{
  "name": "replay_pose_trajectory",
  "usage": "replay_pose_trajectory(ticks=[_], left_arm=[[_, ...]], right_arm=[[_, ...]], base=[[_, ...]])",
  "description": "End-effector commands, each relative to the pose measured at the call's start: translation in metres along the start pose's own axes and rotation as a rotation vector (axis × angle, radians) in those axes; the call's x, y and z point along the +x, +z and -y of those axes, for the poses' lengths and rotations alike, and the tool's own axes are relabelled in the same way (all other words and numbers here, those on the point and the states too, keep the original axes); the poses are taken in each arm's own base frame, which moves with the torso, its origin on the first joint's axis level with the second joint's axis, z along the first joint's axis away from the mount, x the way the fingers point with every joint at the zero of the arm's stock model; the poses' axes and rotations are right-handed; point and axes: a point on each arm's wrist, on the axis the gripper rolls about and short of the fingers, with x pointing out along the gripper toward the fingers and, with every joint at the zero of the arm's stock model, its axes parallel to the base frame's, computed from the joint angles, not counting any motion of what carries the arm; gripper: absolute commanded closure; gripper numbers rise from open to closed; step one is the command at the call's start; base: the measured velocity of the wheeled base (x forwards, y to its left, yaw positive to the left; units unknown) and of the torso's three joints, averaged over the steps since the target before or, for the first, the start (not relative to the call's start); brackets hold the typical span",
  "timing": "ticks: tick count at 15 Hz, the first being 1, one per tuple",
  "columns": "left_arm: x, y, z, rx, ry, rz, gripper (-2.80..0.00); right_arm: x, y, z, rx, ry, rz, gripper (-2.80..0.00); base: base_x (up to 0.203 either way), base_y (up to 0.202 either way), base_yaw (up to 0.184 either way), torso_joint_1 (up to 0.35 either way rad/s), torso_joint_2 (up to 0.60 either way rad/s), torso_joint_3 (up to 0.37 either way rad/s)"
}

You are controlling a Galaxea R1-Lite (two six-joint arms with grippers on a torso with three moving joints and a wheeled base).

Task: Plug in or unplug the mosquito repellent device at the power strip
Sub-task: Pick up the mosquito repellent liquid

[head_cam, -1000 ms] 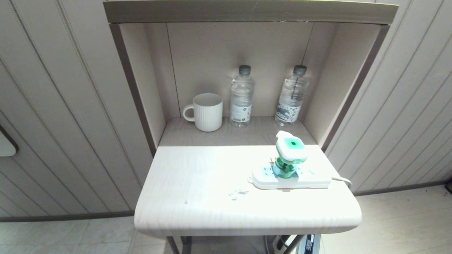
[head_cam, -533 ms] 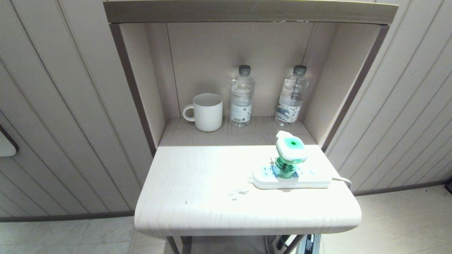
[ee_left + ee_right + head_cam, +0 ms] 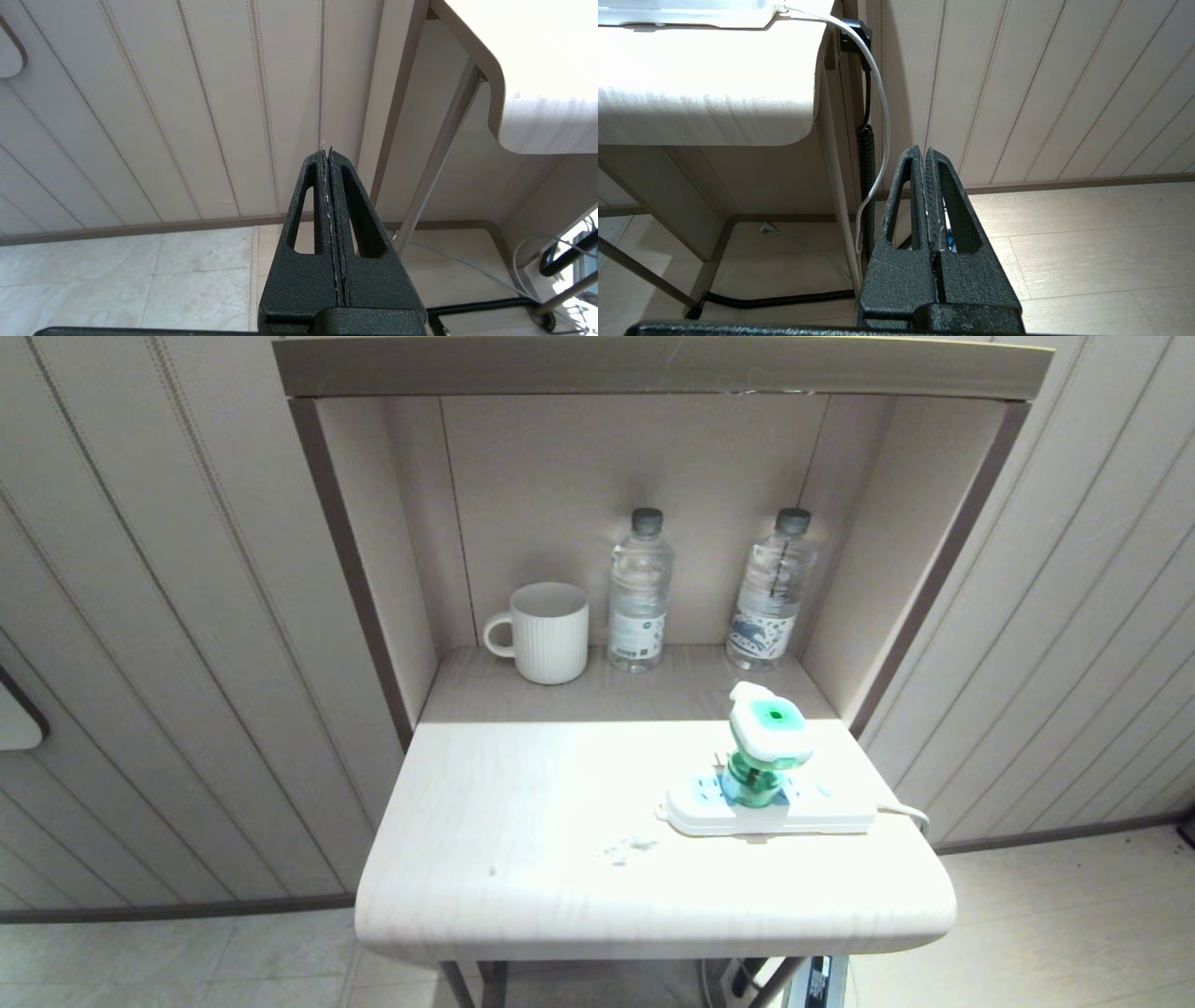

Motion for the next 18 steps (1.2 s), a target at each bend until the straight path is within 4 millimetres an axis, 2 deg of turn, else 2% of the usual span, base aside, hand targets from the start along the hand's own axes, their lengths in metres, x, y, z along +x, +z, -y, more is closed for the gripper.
replay_pose_trajectory(ticks=[1,10,12,13,15,18], left_arm=[[0.0,0.0,0.0,0.0,0.0,-0.002,0.0],[0.0,0.0,0.0,0.0,-0.001,-0.002,0.0],[0.0,0.0,0.0,0.0,0.0,-0.002,0.0],[0.0,0.0,0.0,0.0,0.0,-0.002,0.0],[0.0,0.0,0.0,0.0,0.0,-0.002,0.0],[0.0,0.0,0.0,0.0,0.0,-0.002,0.0]], right_arm=[[0.0,0.0,0.0,0.0,0.002,-0.005,0.0],[0.0,0.0,0.0,-0.001,0.005,-0.002,0.0],[-0.002,0.005,0.0,-0.01,0.013,0.016,0.0],[-0.005,0.016,0.0,-0.009,0.018,0.05,0.0],[-0.013,0.049,-0.001,-0.008,0.025,0.112,0.0],[-0.003,0.118,-0.003,0.016,0.025,0.115,0.0]], base=[[0.0,0.0,0.0,0.0,0.0,0.0],[0.0,0.0,0.0,0.0,0.0,0.0],[0.0,0.0,0.0,0.0,0.0,0.0],[0.0,0.0,0.0,0.0,0.0,0.0],[0.0,0.0,0.0,0.0,0.0,0.0],[0.0,0.0,0.0,0.0,0.0,0.0]])
